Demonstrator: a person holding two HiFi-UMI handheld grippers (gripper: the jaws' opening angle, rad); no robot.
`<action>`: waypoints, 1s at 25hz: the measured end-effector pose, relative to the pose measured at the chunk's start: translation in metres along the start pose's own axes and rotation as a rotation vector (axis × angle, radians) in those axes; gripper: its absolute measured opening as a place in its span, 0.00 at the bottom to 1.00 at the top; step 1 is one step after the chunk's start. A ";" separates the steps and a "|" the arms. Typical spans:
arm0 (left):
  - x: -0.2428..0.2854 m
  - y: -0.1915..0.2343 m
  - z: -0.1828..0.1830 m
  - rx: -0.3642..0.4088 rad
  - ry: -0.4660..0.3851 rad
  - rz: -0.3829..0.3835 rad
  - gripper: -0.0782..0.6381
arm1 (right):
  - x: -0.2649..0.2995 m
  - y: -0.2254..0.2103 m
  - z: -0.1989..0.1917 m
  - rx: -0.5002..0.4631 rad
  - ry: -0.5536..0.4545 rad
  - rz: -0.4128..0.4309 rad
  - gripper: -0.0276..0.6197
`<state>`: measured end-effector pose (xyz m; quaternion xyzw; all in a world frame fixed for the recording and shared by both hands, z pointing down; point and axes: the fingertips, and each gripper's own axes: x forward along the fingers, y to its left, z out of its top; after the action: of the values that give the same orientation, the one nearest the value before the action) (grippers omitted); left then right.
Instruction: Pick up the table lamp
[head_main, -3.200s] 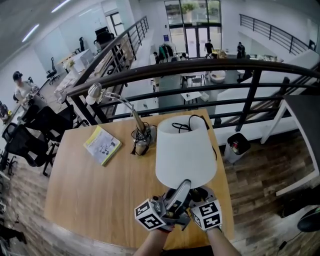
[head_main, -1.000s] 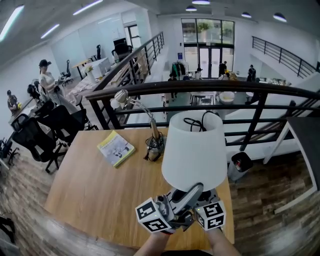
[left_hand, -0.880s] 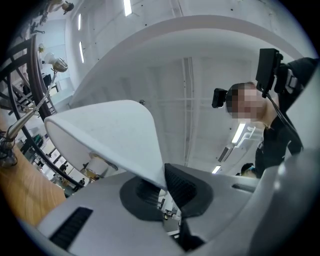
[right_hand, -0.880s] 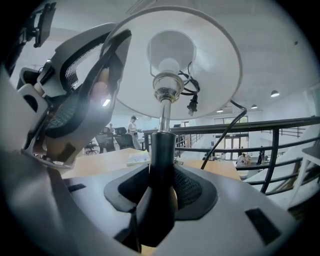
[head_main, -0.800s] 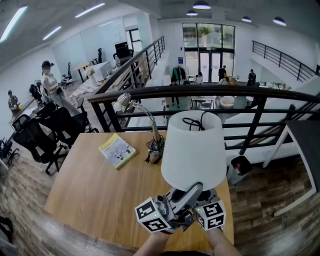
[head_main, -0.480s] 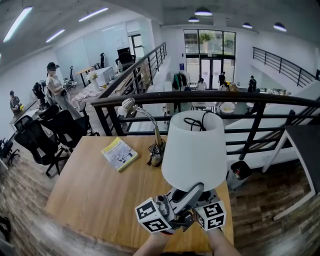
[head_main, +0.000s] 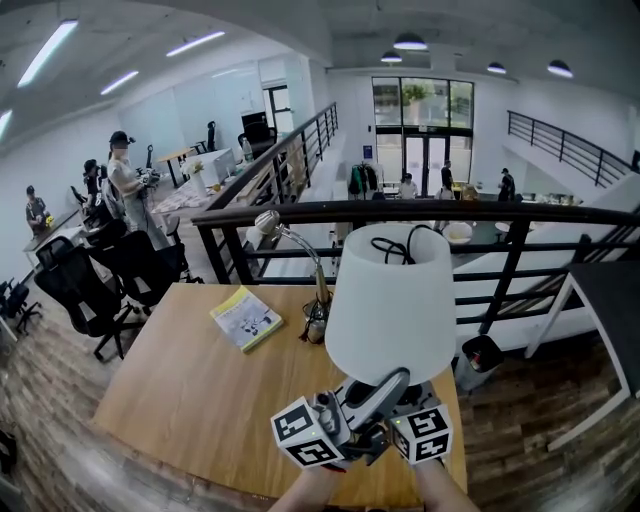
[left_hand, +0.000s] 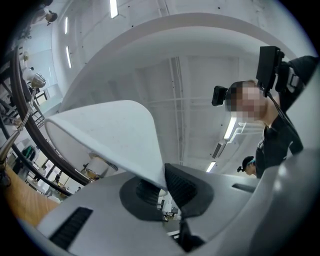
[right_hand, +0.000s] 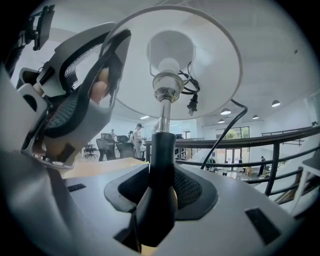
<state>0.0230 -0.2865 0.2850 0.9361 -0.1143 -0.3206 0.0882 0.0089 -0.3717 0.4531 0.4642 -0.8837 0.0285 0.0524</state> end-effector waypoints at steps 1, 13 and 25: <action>0.000 -0.002 0.001 0.003 -0.002 -0.001 0.13 | -0.001 0.001 0.002 -0.002 -0.003 -0.001 0.28; 0.001 -0.017 0.014 0.043 0.001 -0.020 0.14 | -0.004 0.010 0.019 -0.016 -0.039 0.000 0.28; 0.008 -0.032 0.031 0.071 -0.013 -0.046 0.14 | -0.011 0.014 0.042 -0.038 -0.076 -0.008 0.28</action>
<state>0.0153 -0.2610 0.2489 0.9389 -0.1045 -0.3246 0.0468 0.0004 -0.3591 0.4096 0.4673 -0.8837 -0.0061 0.0274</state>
